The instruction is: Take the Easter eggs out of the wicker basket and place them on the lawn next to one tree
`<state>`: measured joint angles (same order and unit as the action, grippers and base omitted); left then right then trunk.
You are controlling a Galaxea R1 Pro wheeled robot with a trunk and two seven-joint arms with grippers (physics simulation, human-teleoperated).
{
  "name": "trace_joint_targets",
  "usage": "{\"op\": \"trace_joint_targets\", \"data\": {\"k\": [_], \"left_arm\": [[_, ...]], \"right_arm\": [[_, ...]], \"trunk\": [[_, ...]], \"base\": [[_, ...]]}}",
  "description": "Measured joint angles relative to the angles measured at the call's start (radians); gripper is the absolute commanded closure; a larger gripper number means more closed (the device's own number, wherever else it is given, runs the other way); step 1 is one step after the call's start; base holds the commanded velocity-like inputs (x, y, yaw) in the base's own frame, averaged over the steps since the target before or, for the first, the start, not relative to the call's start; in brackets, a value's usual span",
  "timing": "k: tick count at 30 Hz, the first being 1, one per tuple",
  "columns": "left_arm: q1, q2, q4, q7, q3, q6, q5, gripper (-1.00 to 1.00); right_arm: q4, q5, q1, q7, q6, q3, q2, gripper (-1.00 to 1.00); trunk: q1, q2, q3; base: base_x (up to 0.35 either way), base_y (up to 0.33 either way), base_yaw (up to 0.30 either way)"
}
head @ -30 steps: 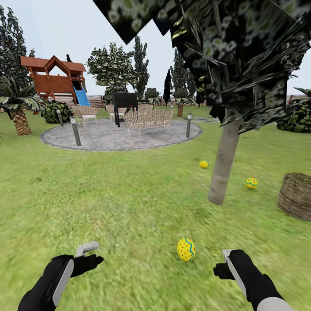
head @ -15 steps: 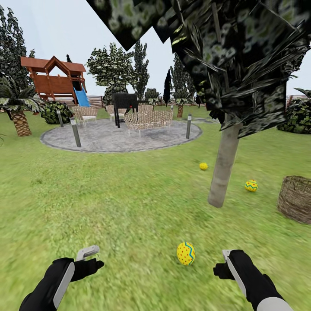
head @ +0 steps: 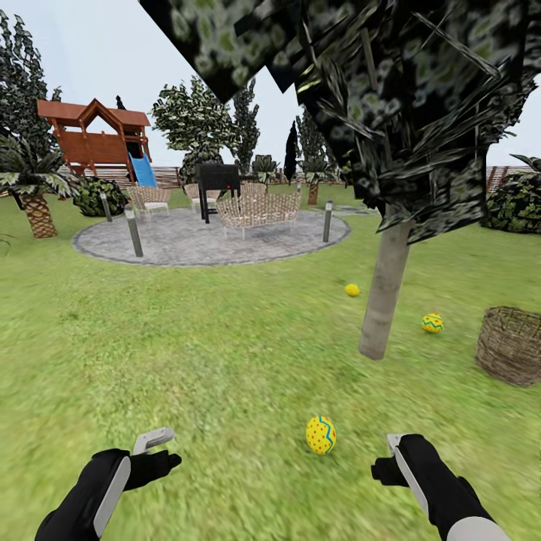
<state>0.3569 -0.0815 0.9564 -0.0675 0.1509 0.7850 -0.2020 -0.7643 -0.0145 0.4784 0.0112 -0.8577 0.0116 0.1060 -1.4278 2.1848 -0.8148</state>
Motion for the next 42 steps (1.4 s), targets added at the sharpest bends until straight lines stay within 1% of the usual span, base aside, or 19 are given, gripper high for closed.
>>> {"op": "trace_joint_targets", "data": {"k": [6,21,28,42], "left_arm": [[0.0,0.001,-0.001,0.0,-0.001,0.0,0.0,-1.0],[0.0,0.002,-0.002,0.0,-0.003,0.0,0.0,-1.0],[0.0,0.002,-0.002,0.0,-0.003,0.0,0.0,-1.0],[0.0,0.006,-0.003,0.0,-0.005,0.0,0.0,-1.0]], "right_arm": [[0.0,0.0,0.0,0.0,0.0,0.0,0.0,-1.0],[0.001,0.0,0.0,0.0,0.0,0.0,0.0,-1.0],[0.001,0.0,0.0,0.0,0.0,0.0,0.0,-1.0],[0.001,0.0,-0.001,0.0,-0.002,0.001,0.008,-1.0]], "trunk": [[0.023,-0.042,0.019],[0.08,-0.147,0.066],[0.107,-0.196,0.088],[0.161,-0.294,0.144]], "base": [[-0.051,-0.015,0.0],[-0.252,-0.172,0.0],[-0.041,-0.031,-0.016],[-0.001,-0.001,-0.233]]}}
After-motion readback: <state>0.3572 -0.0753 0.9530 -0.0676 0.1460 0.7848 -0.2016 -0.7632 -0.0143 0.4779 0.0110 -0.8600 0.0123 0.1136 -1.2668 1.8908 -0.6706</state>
